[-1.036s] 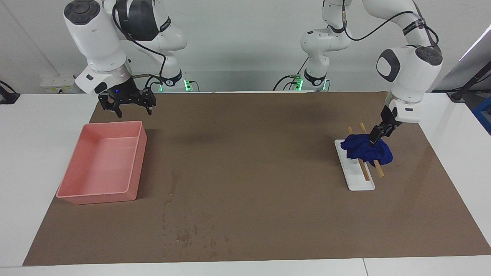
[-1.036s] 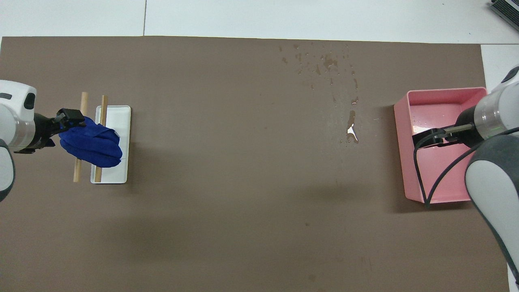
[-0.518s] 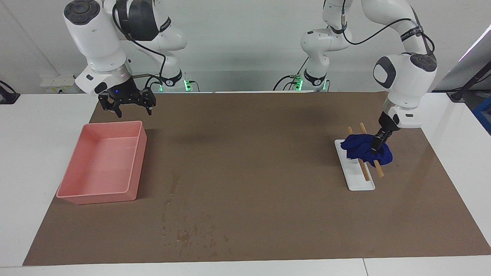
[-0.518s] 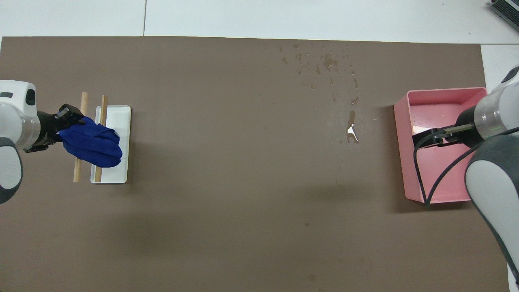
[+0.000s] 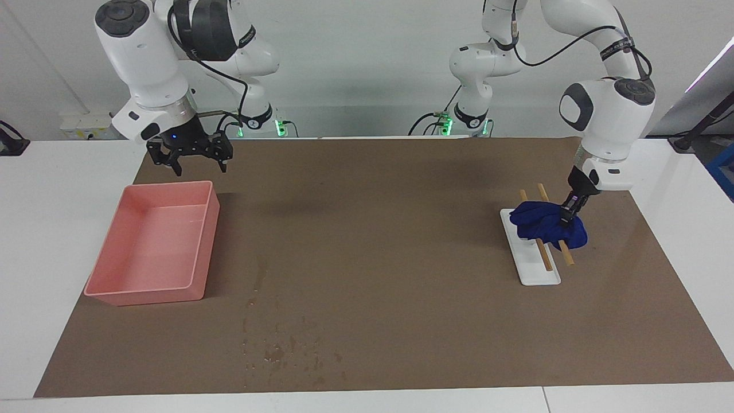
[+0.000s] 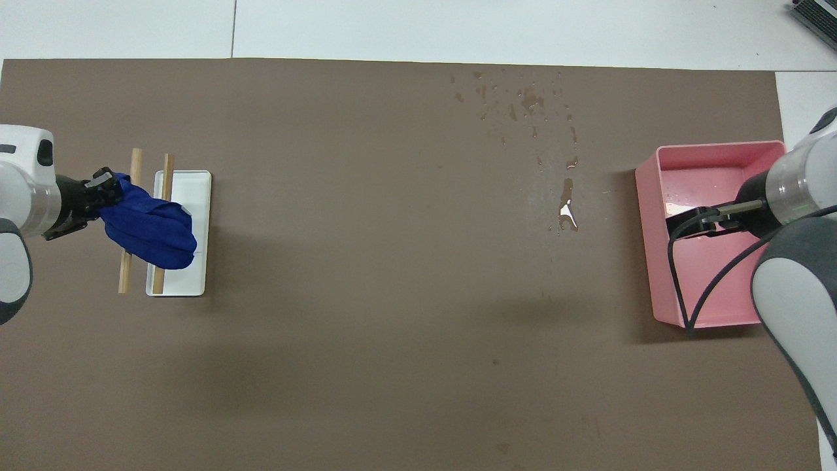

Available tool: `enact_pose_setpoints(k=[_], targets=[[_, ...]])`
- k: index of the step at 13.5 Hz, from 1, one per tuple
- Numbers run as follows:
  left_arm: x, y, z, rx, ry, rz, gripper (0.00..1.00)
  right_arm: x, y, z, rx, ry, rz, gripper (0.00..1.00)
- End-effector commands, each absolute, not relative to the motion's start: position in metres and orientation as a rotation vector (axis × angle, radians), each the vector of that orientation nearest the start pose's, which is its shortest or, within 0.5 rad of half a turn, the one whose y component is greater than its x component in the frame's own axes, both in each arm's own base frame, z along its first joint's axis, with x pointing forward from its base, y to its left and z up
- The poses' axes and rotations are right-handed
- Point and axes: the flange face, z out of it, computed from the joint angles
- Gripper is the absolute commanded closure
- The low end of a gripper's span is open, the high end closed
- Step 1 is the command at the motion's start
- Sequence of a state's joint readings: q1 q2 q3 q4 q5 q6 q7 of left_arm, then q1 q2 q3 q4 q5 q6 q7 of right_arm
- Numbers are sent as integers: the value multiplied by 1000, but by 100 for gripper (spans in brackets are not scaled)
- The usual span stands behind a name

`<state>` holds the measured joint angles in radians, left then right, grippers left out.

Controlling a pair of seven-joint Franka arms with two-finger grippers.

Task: Wipe water with towel using both arms
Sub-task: 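Lift the towel toward the center while the right gripper reaches toward it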

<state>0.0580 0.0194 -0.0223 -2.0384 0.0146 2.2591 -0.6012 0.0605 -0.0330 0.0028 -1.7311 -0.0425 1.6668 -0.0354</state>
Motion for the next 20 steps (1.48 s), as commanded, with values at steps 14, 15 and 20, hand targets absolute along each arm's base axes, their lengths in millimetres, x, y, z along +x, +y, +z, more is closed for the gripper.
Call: enact_pose_setpoints(k=[14,15,20], targets=[[537,-230,538,-2848,-1892,68,100,534,26,585,-3177,-282,73,0],[531,-246,538,-2817,-2002,74,100,534,31,588,-3160,-261,62,0],[519,-299,545,-2720,-2366,50,100,539,67,579,-2922,268,32,0]])
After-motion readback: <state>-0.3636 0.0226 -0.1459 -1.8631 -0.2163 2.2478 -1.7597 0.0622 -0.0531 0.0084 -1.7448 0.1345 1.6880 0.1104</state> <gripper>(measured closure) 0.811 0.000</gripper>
